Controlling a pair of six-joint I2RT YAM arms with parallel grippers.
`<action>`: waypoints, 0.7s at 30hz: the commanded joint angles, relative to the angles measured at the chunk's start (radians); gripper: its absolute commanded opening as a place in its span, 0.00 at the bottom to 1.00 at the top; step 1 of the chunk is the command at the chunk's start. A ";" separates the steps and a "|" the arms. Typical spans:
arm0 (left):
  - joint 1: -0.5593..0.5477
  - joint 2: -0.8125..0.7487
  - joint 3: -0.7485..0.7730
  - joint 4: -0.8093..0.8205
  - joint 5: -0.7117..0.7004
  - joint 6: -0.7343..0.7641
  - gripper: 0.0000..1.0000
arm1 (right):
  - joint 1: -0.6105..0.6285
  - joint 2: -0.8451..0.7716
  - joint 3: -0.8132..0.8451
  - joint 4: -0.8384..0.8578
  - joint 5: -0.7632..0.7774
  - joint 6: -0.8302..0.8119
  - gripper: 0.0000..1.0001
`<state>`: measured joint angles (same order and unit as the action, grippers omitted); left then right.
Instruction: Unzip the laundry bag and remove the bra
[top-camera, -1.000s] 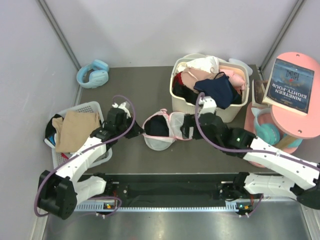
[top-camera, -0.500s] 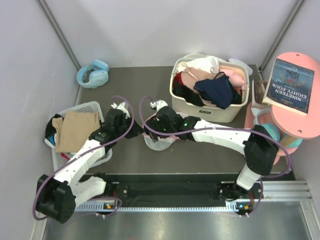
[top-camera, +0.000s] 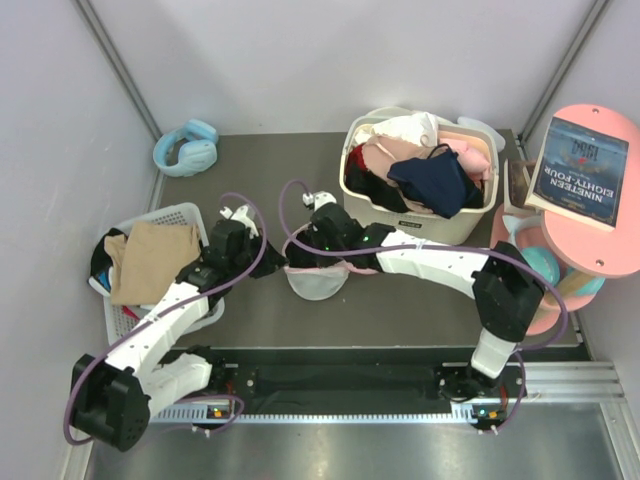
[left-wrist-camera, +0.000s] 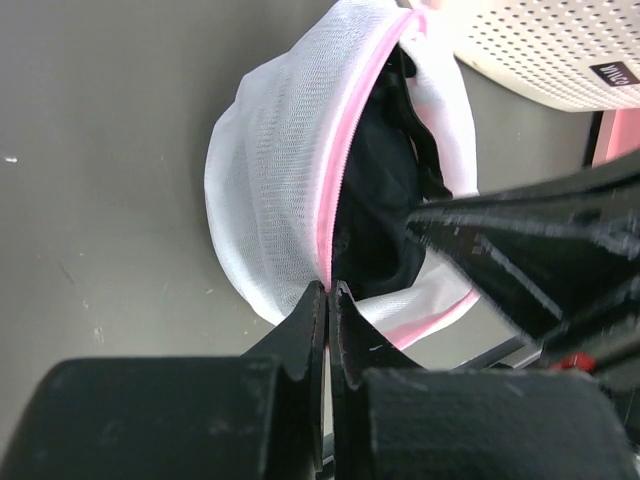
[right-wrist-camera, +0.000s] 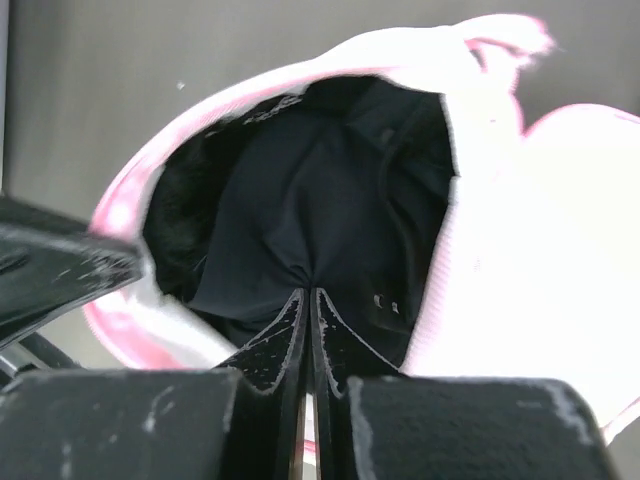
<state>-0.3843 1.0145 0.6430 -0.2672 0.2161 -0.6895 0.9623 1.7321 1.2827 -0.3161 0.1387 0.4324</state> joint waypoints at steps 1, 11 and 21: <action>-0.001 -0.033 -0.009 0.013 -0.014 0.002 0.00 | -0.048 -0.087 -0.025 0.020 0.001 0.022 0.00; -0.001 -0.036 -0.009 -0.017 -0.029 0.011 0.00 | -0.100 -0.261 -0.056 0.041 -0.076 0.069 0.00; -0.002 -0.022 -0.008 -0.013 -0.018 0.010 0.00 | -0.112 -0.400 0.015 0.086 -0.202 0.081 0.00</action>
<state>-0.3843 0.9951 0.6357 -0.2882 0.1940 -0.6888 0.8600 1.4143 1.2327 -0.2989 -0.0216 0.4908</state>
